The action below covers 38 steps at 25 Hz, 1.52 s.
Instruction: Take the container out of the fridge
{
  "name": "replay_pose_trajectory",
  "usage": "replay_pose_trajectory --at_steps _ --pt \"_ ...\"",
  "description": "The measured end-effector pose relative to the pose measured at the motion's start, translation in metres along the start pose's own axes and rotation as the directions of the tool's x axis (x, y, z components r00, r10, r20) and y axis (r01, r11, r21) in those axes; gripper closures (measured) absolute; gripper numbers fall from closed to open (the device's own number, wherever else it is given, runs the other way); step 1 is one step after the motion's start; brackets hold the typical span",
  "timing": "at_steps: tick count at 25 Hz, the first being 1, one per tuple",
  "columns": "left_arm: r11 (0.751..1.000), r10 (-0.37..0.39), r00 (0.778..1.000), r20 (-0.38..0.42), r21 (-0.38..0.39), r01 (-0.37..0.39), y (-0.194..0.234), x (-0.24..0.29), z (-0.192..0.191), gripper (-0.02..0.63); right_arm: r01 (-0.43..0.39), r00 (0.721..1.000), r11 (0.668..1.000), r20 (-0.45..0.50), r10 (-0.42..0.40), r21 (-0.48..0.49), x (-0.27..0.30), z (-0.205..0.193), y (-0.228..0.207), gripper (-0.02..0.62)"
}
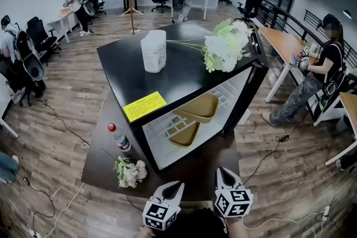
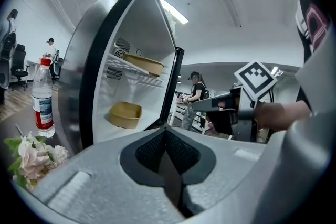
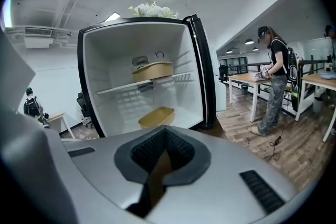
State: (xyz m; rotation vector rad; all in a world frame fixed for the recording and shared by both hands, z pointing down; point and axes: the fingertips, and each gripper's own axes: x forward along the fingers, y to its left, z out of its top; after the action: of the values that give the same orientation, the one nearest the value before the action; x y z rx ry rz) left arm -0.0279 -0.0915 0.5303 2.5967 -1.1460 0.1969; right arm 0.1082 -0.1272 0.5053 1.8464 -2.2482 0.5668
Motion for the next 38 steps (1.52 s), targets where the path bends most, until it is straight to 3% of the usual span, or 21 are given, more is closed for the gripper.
replay_pose_trajectory --at_steps 6,11,17,22,27,31,38 --pt "1.000 0.011 1.000 0.008 -0.018 -0.010 0.025 -0.005 0.006 0.598 0.035 0.997 0.999 0.069 -0.036 0.013 0.005 0.044 0.002 0.586" --pt "0.999 -0.010 1.000 0.023 -0.035 0.010 0.024 -0.003 0.011 0.598 0.066 0.986 0.998 0.156 -0.065 0.001 0.006 0.104 -0.002 0.579" --pt "0.998 -0.027 0.999 0.034 -0.053 0.029 0.022 0.005 0.013 0.598 0.026 0.977 1.000 0.213 -0.023 -0.007 0.015 0.158 -0.004 0.480" --pt "0.997 0.002 1.000 0.026 -0.072 0.000 0.027 0.008 0.012 0.598 0.009 0.982 0.999 0.188 0.001 -0.054 0.033 0.183 -0.002 0.407" --pt "0.992 0.045 0.998 0.035 -0.120 -0.041 0.034 0.010 0.013 0.598 -0.028 0.980 0.998 0.194 0.039 -0.060 0.050 0.205 0.003 0.405" --pt "0.993 0.052 0.998 0.038 -0.104 -0.047 0.032 0.017 0.016 0.598 -0.081 0.978 0.997 0.193 0.079 0.001 0.067 0.218 0.002 0.400" --pt "0.989 0.099 0.995 0.023 -0.109 -0.096 0.039 0.015 0.013 0.598 -0.096 0.988 0.995 0.129 0.090 0.036 0.105 0.233 -0.004 0.393"
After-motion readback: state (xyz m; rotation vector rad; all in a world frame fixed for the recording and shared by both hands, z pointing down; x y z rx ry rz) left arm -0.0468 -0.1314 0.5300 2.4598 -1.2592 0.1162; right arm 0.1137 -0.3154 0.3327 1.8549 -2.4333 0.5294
